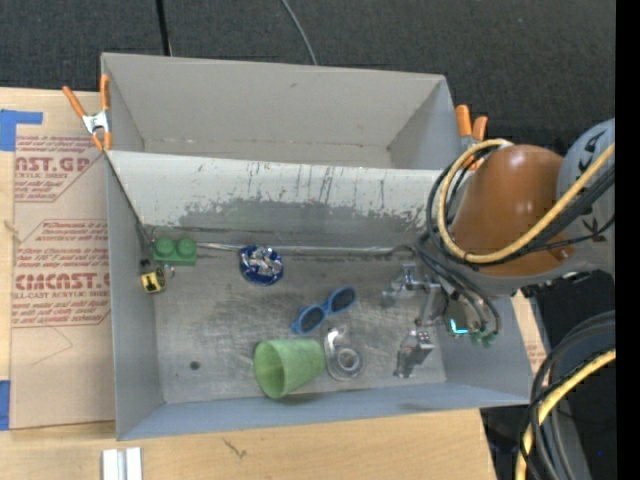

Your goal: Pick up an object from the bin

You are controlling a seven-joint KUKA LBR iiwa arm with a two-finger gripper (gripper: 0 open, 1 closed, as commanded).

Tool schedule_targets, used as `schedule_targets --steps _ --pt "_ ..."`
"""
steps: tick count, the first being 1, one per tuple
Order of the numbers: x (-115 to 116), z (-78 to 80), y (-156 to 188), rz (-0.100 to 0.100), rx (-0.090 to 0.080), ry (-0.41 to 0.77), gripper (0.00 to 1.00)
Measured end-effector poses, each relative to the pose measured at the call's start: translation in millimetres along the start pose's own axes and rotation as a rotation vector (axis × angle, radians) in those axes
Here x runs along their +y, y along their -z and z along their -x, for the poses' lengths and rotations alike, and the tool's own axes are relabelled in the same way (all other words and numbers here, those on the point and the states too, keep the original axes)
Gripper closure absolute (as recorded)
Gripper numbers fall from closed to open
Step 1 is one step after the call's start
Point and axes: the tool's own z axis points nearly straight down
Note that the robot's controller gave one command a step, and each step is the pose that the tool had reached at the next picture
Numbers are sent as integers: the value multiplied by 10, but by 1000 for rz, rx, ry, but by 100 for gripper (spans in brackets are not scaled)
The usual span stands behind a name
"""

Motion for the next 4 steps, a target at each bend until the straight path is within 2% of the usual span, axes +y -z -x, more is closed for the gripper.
schedule_targets --steps 1,2,3,4 --pt "965 575 -1032 -1 -15 210 0" --pt "958 570 -1002 -1 -11 208 100" --pt "340 732 -158 -5 -17 268 100" --pt "403 854 523 -3 -18 241 100"
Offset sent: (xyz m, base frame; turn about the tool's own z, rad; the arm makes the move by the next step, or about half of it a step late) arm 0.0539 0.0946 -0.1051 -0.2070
